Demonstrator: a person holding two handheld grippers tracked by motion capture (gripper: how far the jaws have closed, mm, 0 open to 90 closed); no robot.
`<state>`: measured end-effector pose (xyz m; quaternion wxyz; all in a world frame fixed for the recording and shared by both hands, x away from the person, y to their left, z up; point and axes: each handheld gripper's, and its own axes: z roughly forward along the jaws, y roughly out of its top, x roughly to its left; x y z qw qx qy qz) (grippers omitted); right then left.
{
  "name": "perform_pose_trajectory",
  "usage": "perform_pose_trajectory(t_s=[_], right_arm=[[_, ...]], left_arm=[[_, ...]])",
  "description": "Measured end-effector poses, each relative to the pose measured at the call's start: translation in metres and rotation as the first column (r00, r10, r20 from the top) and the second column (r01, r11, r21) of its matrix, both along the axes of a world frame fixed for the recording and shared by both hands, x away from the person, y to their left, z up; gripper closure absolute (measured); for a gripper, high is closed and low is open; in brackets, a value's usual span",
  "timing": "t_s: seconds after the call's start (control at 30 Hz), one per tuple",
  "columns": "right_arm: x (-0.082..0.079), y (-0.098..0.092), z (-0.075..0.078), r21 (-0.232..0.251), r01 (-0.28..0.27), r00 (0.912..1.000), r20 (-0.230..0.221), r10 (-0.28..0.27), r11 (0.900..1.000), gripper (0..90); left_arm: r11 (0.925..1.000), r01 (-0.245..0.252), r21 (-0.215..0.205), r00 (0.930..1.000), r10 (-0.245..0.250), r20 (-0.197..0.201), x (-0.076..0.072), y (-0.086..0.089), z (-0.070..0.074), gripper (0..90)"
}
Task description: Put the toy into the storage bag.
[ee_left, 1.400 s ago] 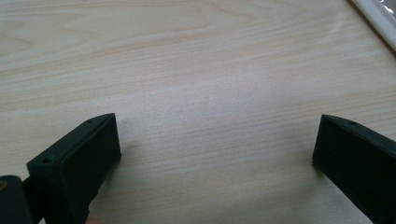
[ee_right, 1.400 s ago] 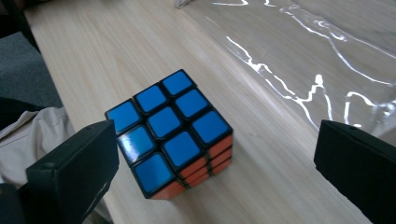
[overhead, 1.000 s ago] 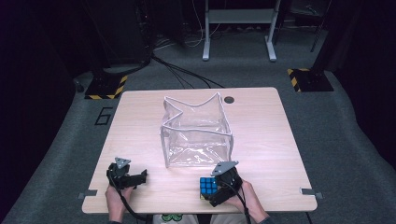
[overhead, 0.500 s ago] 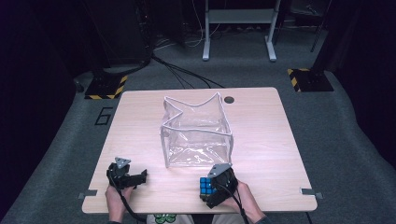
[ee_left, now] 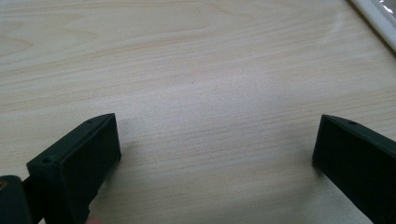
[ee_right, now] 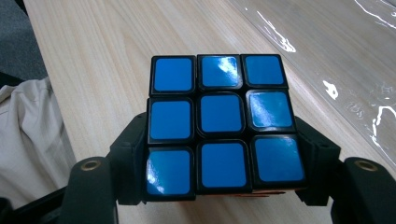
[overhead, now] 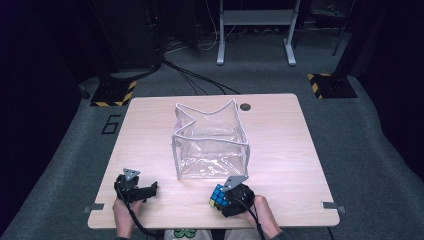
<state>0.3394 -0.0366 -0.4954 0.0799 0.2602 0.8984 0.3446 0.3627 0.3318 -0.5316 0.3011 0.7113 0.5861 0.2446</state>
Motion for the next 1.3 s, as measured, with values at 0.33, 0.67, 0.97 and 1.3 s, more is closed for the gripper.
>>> perform_pose_trajectory(t_s=[0.33, 0.67, 0.97, 1.3], right_arm=[[0.001, -0.002, -0.001, 0.009, 0.008, 1.0000, 0.003, -0.008, 1.000, 33.7], [0.001, -0.004, -0.001, 0.030, 0.020, 0.9998, 0.001, -0.020, 0.999, 33.7], [0.001, -0.008, 0.006, 0.035, 0.033, 0.9993, 0.015, -0.033, 0.999, 33.7], [0.004, -0.016, 0.016, 0.055, 0.062, 0.9977, 0.024, -0.063, 0.997, 33.7]], left_arm=[[1.0000, 0.003, 0.003, 1.0000, -0.003, -0.003, 0.000, 0.000, 0.000, 0.6], [1.0000, -0.001, 0.006, 1.0000, 0.001, -0.002, 0.000, 0.000, 0.000, 0.6], [1.0000, -0.004, 0.005, 1.0000, 0.004, -0.002, 0.000, 0.000, 0.000, 0.6], [1.0000, -0.005, 0.004, 1.0000, 0.005, -0.001, 0.000, 0.000, 0.000, 0.6]])
